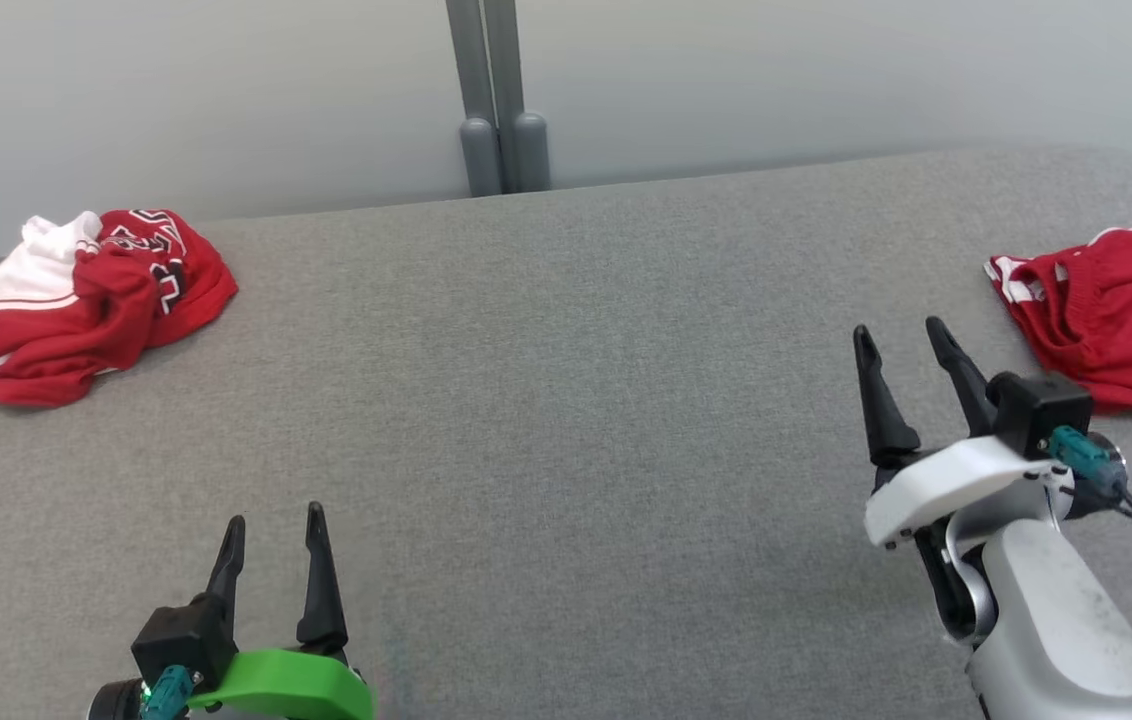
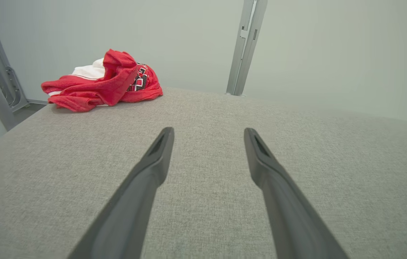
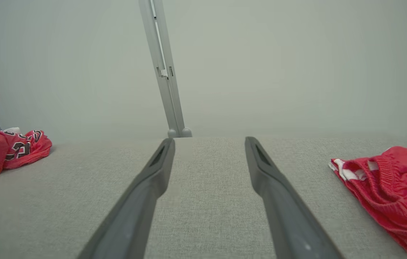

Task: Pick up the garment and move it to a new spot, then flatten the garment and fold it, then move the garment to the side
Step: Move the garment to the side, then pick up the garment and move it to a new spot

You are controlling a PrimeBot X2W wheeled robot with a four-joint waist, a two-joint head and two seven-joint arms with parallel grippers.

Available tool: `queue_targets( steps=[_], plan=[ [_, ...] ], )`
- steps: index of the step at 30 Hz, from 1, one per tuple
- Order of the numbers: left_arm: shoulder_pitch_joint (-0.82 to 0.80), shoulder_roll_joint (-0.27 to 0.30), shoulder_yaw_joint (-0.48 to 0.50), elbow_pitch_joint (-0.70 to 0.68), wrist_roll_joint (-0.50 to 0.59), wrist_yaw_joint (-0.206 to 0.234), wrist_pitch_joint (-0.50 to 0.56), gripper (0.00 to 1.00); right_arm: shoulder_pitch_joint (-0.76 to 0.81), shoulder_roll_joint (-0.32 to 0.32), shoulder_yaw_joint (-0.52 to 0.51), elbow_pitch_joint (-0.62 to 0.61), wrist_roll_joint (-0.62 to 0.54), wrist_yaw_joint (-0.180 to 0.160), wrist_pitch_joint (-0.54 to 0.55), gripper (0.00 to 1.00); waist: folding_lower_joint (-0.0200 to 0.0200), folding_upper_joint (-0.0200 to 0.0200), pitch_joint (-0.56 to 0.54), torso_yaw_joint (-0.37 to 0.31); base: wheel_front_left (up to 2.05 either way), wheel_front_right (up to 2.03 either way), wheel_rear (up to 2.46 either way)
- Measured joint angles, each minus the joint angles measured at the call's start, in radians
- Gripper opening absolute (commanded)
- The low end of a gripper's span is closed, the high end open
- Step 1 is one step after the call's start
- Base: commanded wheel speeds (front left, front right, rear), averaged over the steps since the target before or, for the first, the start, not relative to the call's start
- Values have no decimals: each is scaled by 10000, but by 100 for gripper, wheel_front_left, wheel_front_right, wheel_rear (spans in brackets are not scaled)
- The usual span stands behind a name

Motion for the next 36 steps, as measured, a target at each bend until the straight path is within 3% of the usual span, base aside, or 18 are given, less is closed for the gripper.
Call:
queue_targets(
  steps=[7,12,36],
  plan=[
    [167,-58,40,25,35,-29,-10,100,1584,602,-579,-991,-199,0,0,100,0,0,-414,488,0,0,0],
    [256,-96,40,81,40,-94,-10,100,2260,698,-619,-1336,-351,0,0,100,0,0,-565,641,0,0,0],
    [270,-232,54,374,163,-299,-10,100,2615,708,-61,-1371,-180,0,0,100,0,0,-706,609,0,0,0]
  ],
)
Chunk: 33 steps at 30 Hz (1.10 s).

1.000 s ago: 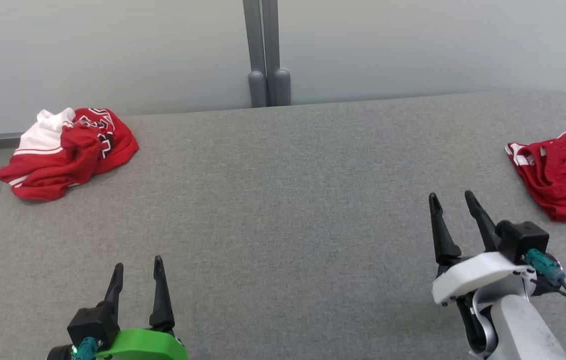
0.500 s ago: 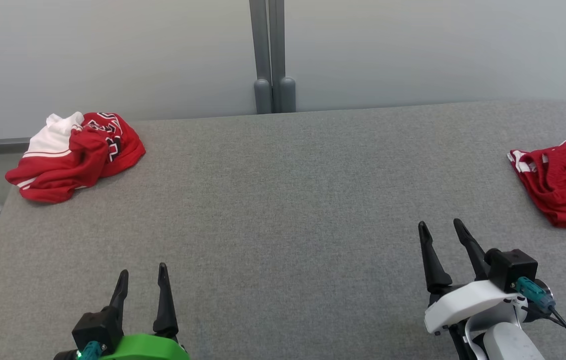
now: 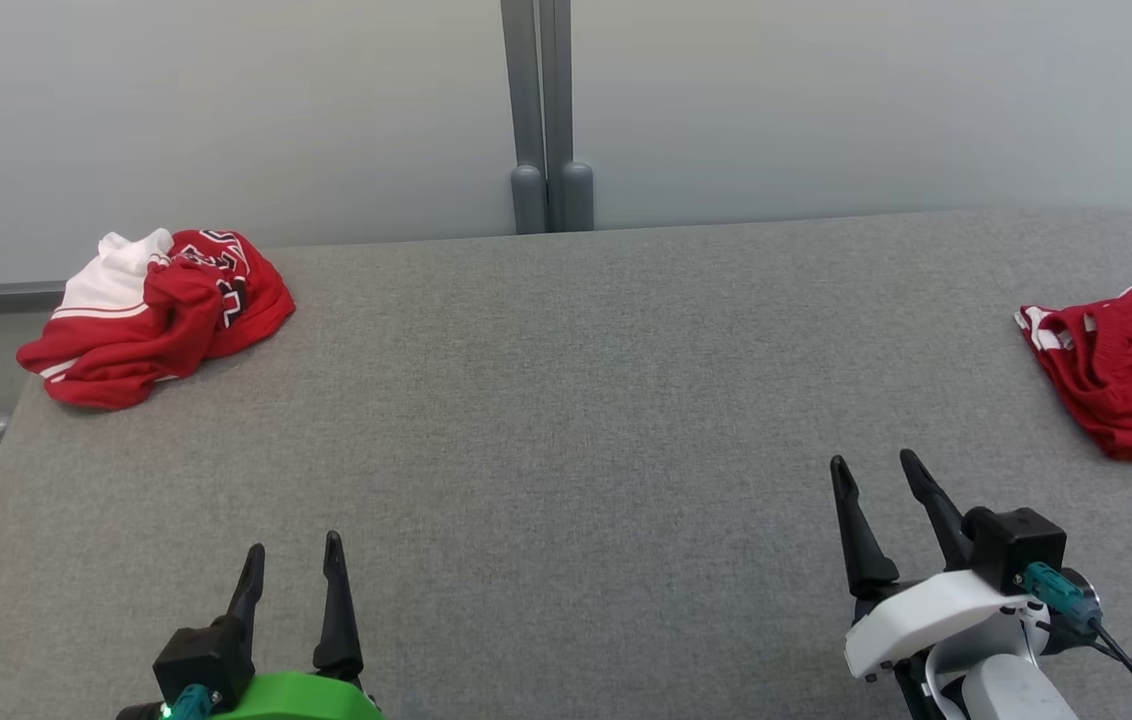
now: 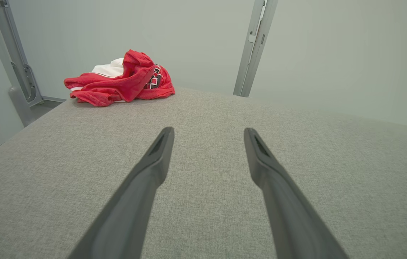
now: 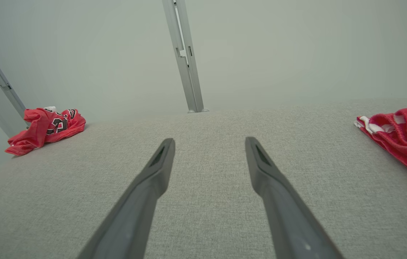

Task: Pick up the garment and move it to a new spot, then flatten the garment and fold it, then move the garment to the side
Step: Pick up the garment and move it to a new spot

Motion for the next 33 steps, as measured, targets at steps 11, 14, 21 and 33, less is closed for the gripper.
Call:
queue_targets(
  steps=[11,14,21,33],
  plan=[
    [21,-12,-82,35,159,-46,0,100,257,-2,-134,-63,6,0,0,100,0,0,-62,613,0,0,0],
    [25,38,-63,15,190,-42,0,100,317,-2,-88,-142,84,0,0,100,0,0,-67,1033,0,0,0],
    [32,163,-54,8,199,-27,0,100,335,0,-25,-267,174,0,0,100,0,0,-53,2357,0,0,0],
    [300,299,247,-274,79,163,0,100,-95,23,642,-109,314,0,0,100,0,0,62,4586,0,0,0]
  ],
)
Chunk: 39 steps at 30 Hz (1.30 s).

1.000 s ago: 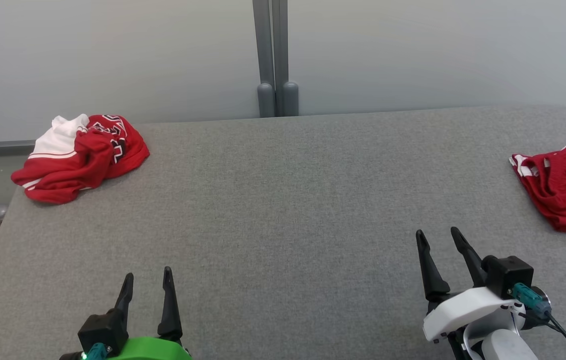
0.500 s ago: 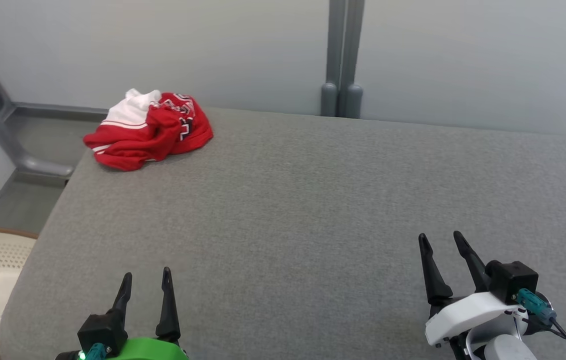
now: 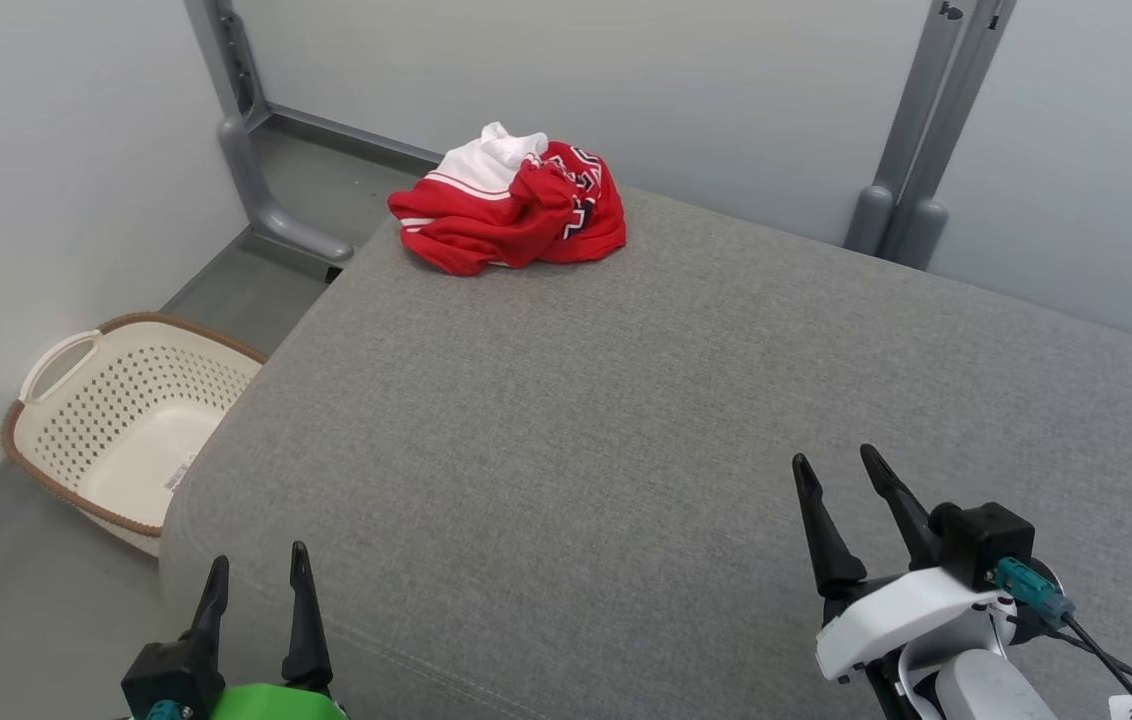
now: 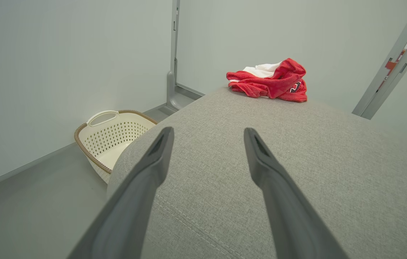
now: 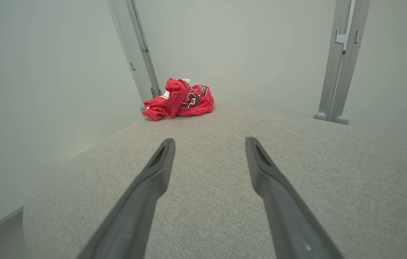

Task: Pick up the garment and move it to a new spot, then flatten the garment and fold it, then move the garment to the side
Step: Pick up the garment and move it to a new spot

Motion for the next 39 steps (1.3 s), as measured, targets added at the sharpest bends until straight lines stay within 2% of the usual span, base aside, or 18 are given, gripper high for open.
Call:
queue_targets(
  steps=[7,19,22,26,32,34,39],
  plan=[
    [83,-31,23,-186,0,75,0,100,-168,-2,67,151,-2,0,0,100,1,0,203,397,0,0,0],
    [20,50,-17,107,-163,-71,58,100,-5,-2,-420,-244,-257,0,0,100,0,0,335,251,0,0,0],
    [-502,268,25,-29,-115,-84,58,100,-218,0,-520,-458,-529,0,0,100,1,0,585,122,0,0,0],
    [-1835,800,82,-353,155,-190,155,100,-706,2,-677,-805,-903,0,0,100,0,0,1079,-146,0,0,0],
    [-4678,2111,378,-631,525,-533,1022,100,-1623,2,-552,-1310,-1250,0,4,100,1,0,2053,-803,0,0,0],
    [-5689,2683,416,-504,738,-723,1482,100,-1980,0,-435,-1457,-1287,0,6,100,1,0,2406,-1136,0,0,0],
    [-7794,3605,675,326,635,-1223,2518,100,-2494,-4,-280,-1645,-1208,0,6,100,1,0,3191,-2006,0,0,0]
  ],
)
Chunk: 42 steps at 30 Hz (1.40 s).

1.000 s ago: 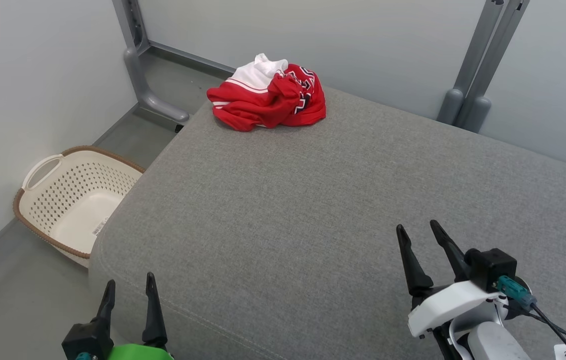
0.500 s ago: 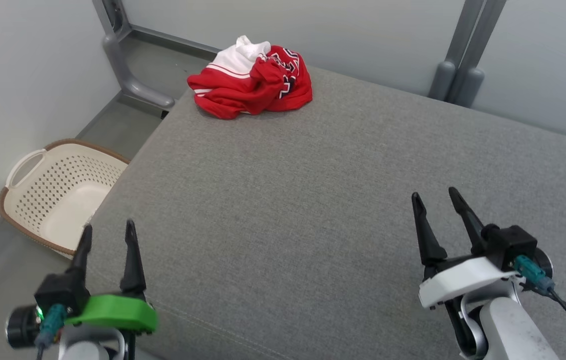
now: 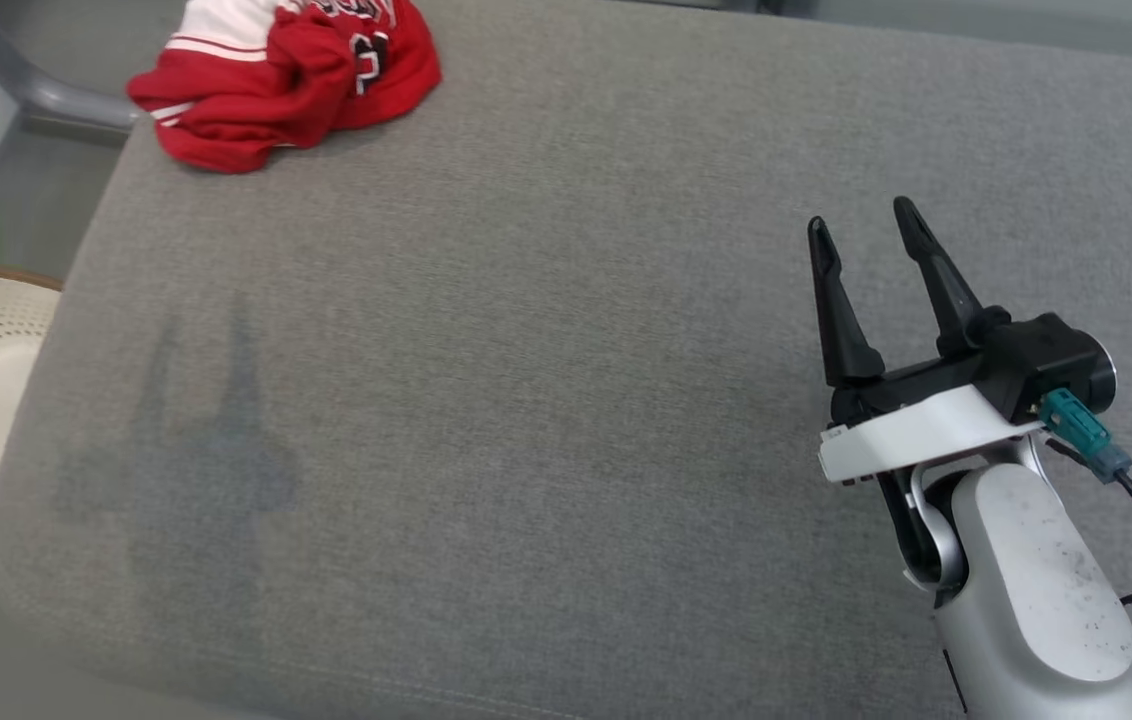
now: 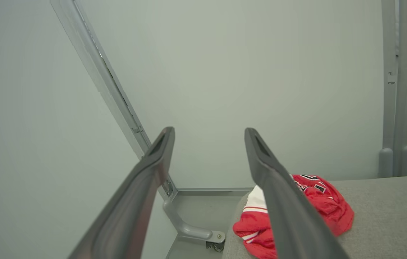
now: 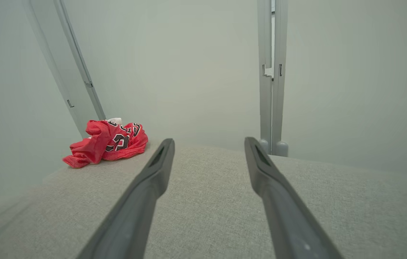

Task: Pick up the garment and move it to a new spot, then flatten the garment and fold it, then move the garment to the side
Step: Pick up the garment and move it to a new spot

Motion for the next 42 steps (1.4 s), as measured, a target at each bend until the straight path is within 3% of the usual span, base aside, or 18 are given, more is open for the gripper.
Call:
queue_targets(
  steps=[3,10,19,27,28,29,30,31,42],
  plan=[
    [-1111,399,82,744,-138,-182,529,100,-173,-15,-13,-86,35,0,-2,100,0,0,546,-552,0,0,0],
    [-2408,650,-4,2305,-523,-443,1394,100,-338,-21,-82,-573,130,0,-4,100,1,0,1659,-1709,0,0,0],
    [-2507,871,-63,3971,-771,-579,1797,100,-305,-21,-144,-1149,221,0,-6,100,2,0,2876,-2955,0,0,0],
    [-2416,723,-15,4800,-890,-282,1741,100,-140,-21,-115,-1195,79,0,-6,100,2,0,3266,-3400,0,0,0],
    [-2399,669,-36,4932,-901,-282,1768,90,-121,-17,-111,-1187,58,0,-6,100,1,0,3247,-3397,0,0,0],
    [-2370,633,-59,5024,-924,-284,1764,40,-112,-17,-119,-1181,12,0,-6,100,1,0,3215,-3388,0,0,0],
    [-2336,604,-90,5101,-959,-286,1756,24,-99,-15,-121,-1174,-17,0,-4,100,1,0,3169,-3371,0,0,0],
    [-2311,579,-117,5158,-968,-299,1755,0,-86,-13,-123,-1166,-25,0,-6,100,1,0,3123,-3353,0,0,0],
    [-2250,525,-489,5473,-863,-439,784,0,206,-13,-157,-863,-161,0,-4,100,0,0,2083,-3170,0,0,0]
  ],
)
